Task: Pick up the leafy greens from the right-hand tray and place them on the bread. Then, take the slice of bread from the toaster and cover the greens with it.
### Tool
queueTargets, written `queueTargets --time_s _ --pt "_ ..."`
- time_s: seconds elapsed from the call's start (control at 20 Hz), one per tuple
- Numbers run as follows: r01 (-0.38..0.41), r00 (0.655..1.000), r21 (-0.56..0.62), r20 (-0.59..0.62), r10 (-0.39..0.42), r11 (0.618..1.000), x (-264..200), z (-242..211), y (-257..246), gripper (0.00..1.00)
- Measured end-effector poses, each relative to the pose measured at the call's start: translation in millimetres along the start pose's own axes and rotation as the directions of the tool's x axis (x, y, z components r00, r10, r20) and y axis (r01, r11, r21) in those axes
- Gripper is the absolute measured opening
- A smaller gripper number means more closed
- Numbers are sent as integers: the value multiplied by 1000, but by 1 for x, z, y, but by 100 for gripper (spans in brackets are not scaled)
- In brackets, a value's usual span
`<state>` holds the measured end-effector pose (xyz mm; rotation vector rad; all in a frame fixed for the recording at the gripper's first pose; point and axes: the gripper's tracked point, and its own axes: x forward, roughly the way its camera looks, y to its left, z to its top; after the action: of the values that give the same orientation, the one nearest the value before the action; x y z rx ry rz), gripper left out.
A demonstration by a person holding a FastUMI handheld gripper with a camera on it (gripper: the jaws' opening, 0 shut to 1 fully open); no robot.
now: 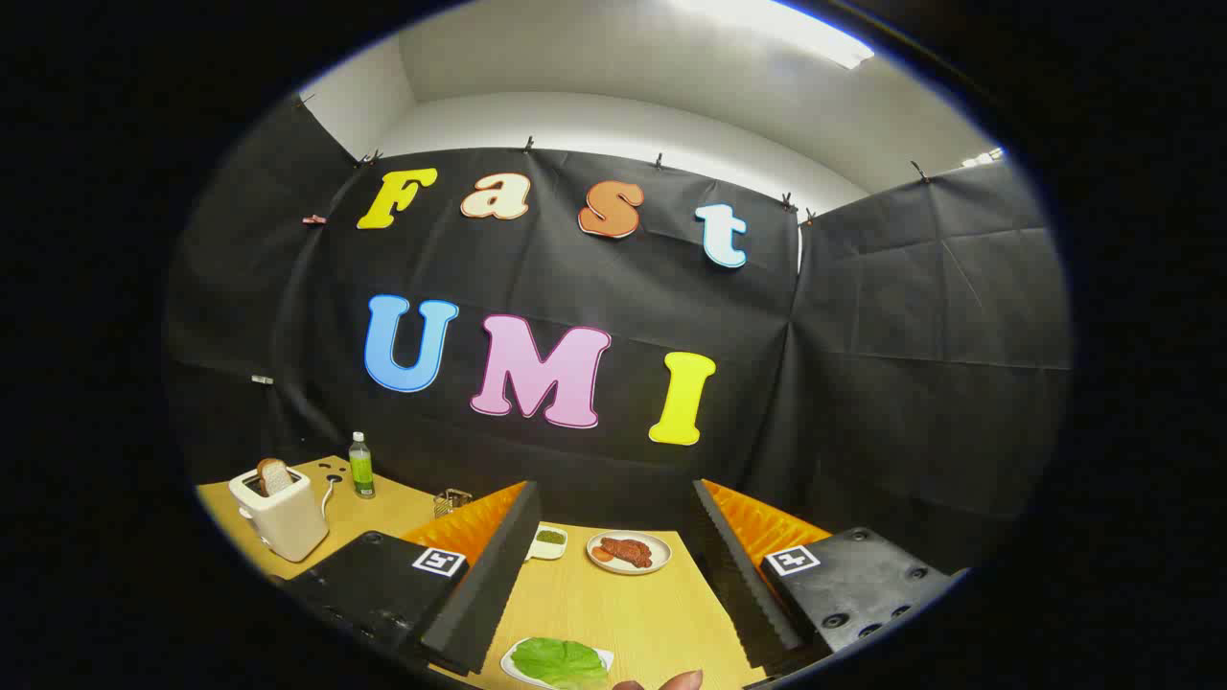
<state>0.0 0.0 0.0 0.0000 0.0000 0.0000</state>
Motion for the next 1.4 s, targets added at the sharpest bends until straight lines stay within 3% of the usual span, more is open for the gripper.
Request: queueTargets --time_s 1.05,1.3,1.4 --pt "68 997 39 -44 -67 997 6 -13 -23 97" --pt "-31 995 68 -89 37 997 6 -27 1 97" --pt "-69 983 77 -164 81 995 7 -52 6 97"
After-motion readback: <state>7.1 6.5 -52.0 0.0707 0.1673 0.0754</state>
